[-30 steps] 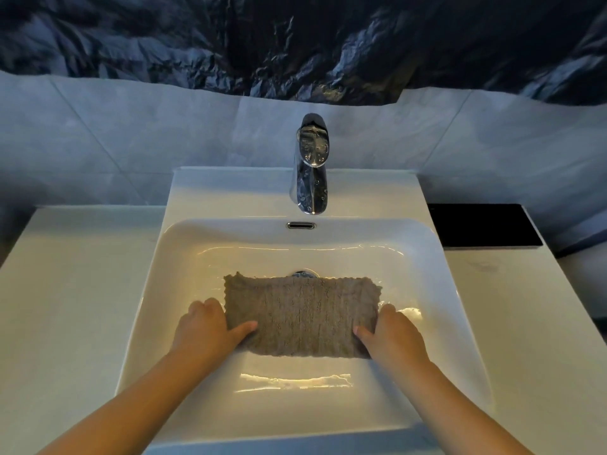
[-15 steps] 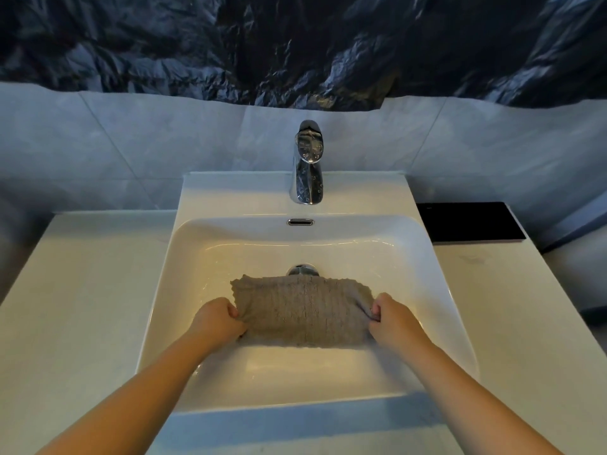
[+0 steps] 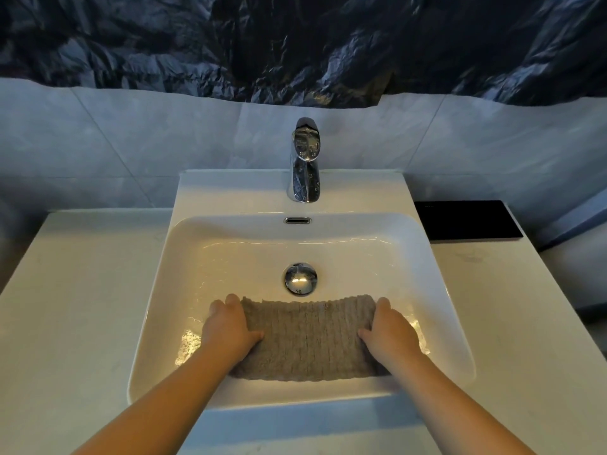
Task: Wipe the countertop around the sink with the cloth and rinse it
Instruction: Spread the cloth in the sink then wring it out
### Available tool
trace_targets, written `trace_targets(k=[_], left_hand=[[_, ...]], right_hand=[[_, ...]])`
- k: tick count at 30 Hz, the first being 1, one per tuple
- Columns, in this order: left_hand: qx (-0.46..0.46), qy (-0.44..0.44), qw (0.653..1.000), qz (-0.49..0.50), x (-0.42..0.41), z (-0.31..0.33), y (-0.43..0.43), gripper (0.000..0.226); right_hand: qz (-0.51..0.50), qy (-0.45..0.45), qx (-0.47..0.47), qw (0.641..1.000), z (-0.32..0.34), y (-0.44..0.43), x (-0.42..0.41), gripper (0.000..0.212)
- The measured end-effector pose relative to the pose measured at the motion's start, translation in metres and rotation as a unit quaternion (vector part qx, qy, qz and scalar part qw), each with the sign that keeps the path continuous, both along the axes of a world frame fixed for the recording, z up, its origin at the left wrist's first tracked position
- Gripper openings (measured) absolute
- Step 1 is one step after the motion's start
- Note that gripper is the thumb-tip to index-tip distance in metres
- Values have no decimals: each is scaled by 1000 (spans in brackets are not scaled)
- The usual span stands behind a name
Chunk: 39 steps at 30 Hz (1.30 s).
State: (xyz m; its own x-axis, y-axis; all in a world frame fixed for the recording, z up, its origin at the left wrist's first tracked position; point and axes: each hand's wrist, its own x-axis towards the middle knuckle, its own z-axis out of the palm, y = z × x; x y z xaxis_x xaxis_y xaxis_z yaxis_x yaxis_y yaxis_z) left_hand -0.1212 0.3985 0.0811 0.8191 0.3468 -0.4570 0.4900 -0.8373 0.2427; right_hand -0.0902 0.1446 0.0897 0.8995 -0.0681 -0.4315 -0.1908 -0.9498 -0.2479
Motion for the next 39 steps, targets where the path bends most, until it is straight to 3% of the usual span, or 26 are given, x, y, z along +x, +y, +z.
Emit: trace_targets(k=[2,5,9,12,18,23,28,31,34,36,39], left_hand=[[-13,-9,1000,-20,-1,-1,-1,45],[-26,-2,999,-47,-2,-5,1,28],[-135,-28,990,14,-4,-3,3,27],[-232,-41,968,88,-6,6,5,28],[-280,-132,947,90,-9,18,1,29],[-305,-189,929,88,-2,35,-15,10],[-297,-177,934,91,0,30,-5,29],[-262,-145,949,100,-8,18,15,34],[-214,-117,961,132,-14,7,35,40],[-158,-146,967,135,-18,4,48,34],[-132,-157,973,110,-24,6,61,25]], right_hand=[[36,-2,-1,999,-4,1,-2,10],[63,-27,9,998,-6,0,-3,10],[3,-10,132,991,0,-8,0,10],[-14,-32,174,984,7,-12,1,6],[-46,-97,242,964,18,5,1,14],[-32,-147,292,944,43,29,5,22],[-9,-161,320,933,58,50,1,34],[-1,-89,404,910,53,76,-10,40],[13,115,468,876,45,101,-19,56],[53,148,409,899,40,103,-17,56],[42,90,335,937,28,91,-8,40]])
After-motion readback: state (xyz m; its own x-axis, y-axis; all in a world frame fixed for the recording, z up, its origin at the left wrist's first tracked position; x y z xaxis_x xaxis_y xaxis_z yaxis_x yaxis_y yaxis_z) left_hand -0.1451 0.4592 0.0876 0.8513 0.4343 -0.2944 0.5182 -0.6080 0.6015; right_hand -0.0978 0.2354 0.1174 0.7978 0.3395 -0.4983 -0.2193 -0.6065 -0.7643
